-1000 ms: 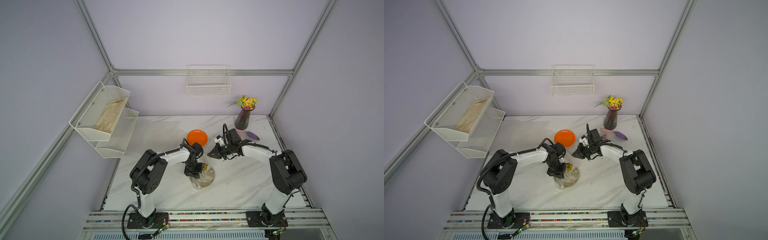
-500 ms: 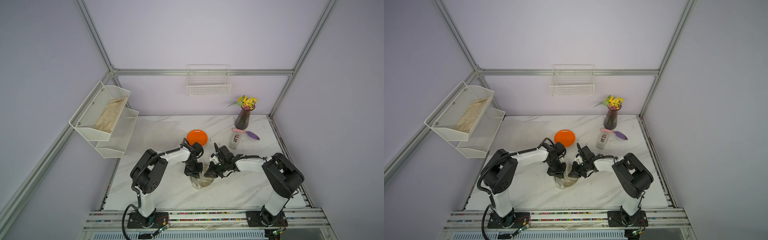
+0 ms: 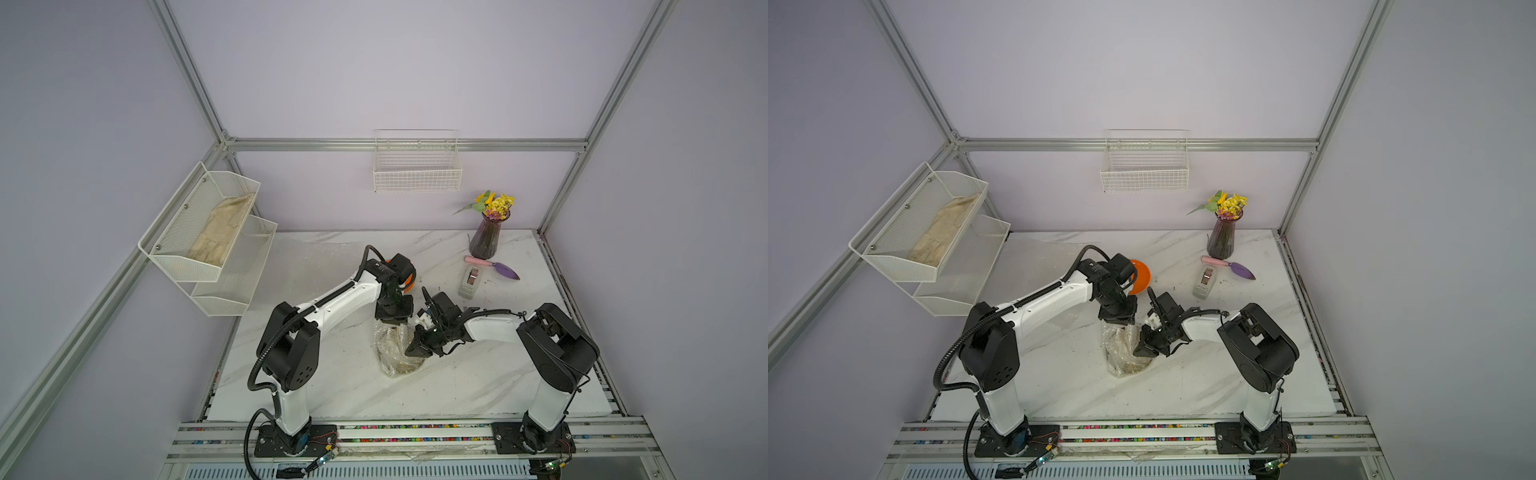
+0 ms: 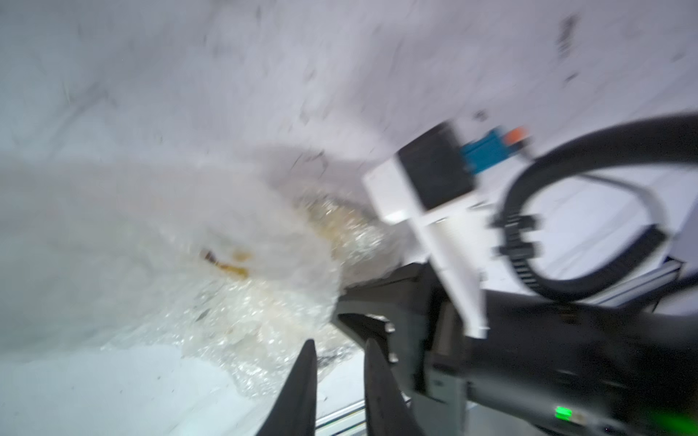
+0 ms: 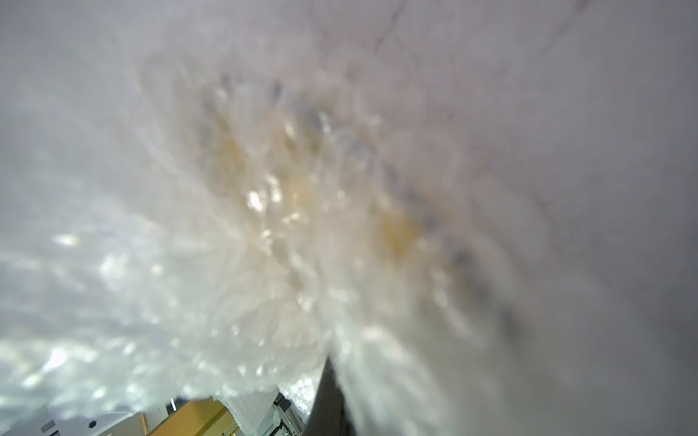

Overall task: Wrap dinner plates in bubble wrap
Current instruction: Wrap the plate in the bubble wrap.

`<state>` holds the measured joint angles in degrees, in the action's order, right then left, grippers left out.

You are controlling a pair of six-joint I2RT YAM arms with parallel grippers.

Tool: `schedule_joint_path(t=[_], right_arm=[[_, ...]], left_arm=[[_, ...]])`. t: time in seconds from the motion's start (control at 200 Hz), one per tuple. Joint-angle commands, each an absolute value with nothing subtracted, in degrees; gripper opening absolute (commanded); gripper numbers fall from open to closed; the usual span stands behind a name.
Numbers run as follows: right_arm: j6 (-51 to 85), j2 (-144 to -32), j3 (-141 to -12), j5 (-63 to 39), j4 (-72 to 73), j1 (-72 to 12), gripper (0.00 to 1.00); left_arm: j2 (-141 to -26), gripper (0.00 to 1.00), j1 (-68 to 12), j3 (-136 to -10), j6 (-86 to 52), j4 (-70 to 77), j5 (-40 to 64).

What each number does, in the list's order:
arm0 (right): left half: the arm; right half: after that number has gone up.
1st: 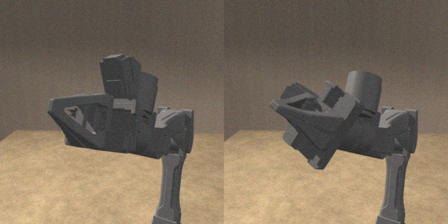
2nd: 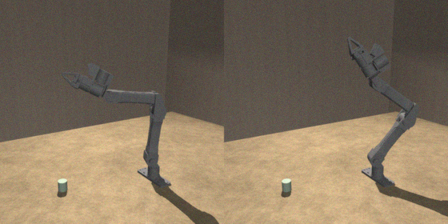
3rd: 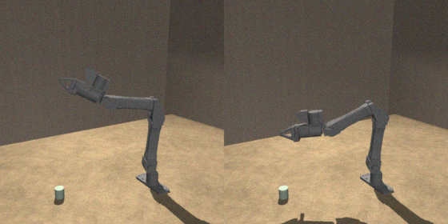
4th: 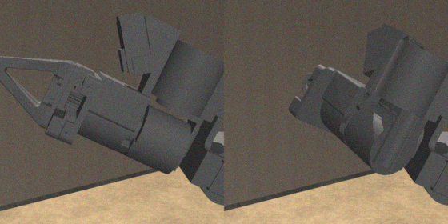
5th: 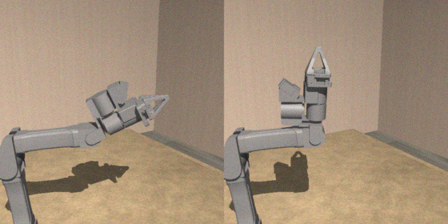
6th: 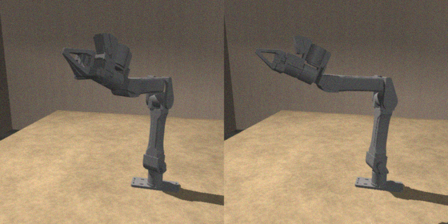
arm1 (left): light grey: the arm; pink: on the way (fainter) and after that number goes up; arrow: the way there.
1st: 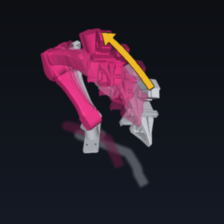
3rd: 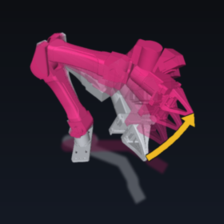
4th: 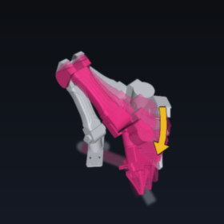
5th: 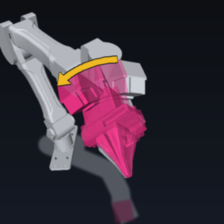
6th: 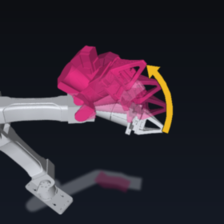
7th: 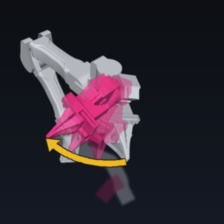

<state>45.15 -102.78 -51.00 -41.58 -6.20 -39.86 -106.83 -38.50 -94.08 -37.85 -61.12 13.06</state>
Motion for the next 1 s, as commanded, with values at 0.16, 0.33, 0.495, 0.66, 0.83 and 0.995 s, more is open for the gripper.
schedule_joint_path(t=[0.16,0.33,0.495,0.66,0.83,0.995], right_arm=[[45.07,-103.86,-48.41,-36.40,-13.66,-40.25,0.00],[45.44,-103.56,-47.96,-35.75,-13.88,-40.20,0.00],[45.68,-104.26,-48.58,-35.13,-14.87,-40.17,0.00],[45.32,-103.00,-50.26,-32.15,-18.49,-40.17,0.00],[45.15,-97.68,-54.97,-27.67,-26.29,-40.17,0.15],[45.18,-93.96,-59.08,-24.75,-33.14,-40.24,0.16]], left_arm=[[-119.57,0.34,-39.07,-104.06,-35.54,-68.03,10.63],[-111.24,0.31,-39.11,-87.28,-35.78,-66.16,12.24],[-105.78,0.28,-39.11,-76.57,-36.15,-61.78,16.32],[-105.12,0.27,-39.11,-70.17,-36.30,-57.01,17.70],[-107.70,0.24,-39.11,-66.86,-35.86,-54.76,16.25],[-108.00,0.24,-39.11,-65.92,-35.86,-53.53,16.46]])
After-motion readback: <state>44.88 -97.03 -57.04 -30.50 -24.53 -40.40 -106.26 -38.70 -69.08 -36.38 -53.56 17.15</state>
